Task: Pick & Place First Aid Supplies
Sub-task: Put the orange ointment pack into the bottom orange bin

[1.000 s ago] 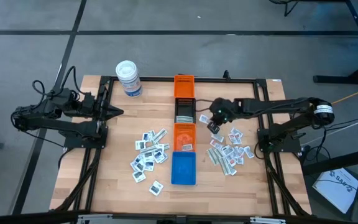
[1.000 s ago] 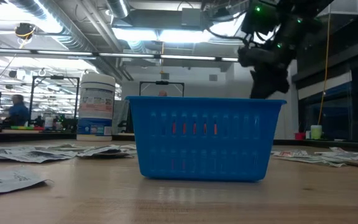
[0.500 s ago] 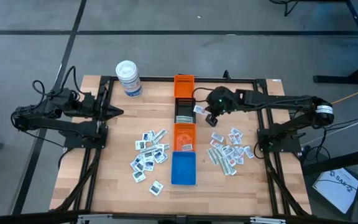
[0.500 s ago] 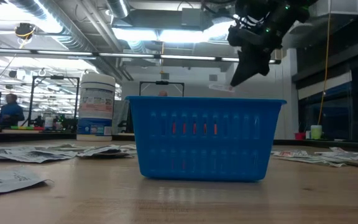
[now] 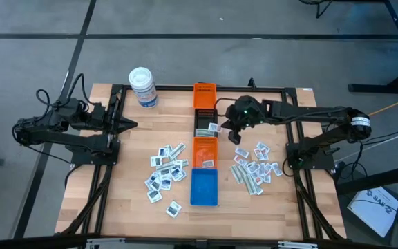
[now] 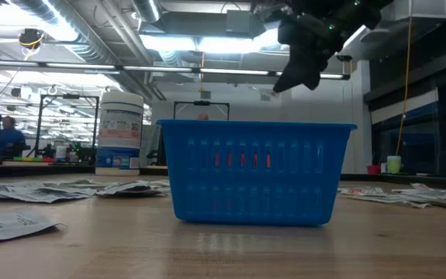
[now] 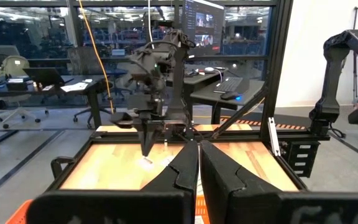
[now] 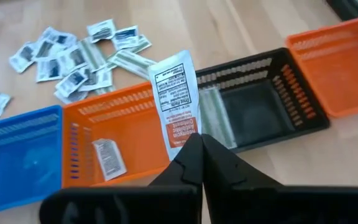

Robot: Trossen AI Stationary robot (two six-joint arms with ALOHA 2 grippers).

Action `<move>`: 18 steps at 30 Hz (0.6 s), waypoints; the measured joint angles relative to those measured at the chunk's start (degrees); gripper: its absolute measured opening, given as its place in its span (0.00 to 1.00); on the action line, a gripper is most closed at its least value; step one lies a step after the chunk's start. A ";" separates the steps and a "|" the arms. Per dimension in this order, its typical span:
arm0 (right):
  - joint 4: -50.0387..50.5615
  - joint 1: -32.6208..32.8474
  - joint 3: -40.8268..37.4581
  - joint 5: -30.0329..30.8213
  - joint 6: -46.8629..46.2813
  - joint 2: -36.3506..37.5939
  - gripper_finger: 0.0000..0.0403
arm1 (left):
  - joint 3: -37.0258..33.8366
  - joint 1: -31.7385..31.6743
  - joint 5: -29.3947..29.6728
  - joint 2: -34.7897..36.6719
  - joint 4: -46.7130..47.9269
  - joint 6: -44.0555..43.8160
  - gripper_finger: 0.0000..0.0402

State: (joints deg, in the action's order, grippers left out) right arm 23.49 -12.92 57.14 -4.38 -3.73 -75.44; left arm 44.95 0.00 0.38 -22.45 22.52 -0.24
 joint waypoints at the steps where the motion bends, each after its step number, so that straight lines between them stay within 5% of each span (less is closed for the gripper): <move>1: 0.00 0.50 0.00 -0.17 0.14 0.00 0.00 | 0.00 0.00 -0.01 0.01 0.00 0.00 0.03; 18: -5.77 10.66 0.00 -0.41 0.12 -7.95 0.00 | 0.00 0.01 0.00 0.01 -0.02 0.01 0.03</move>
State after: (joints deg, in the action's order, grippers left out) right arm 17.72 -2.25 57.14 -4.79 -3.62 -83.39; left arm 44.95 0.01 0.38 -22.44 22.50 -0.23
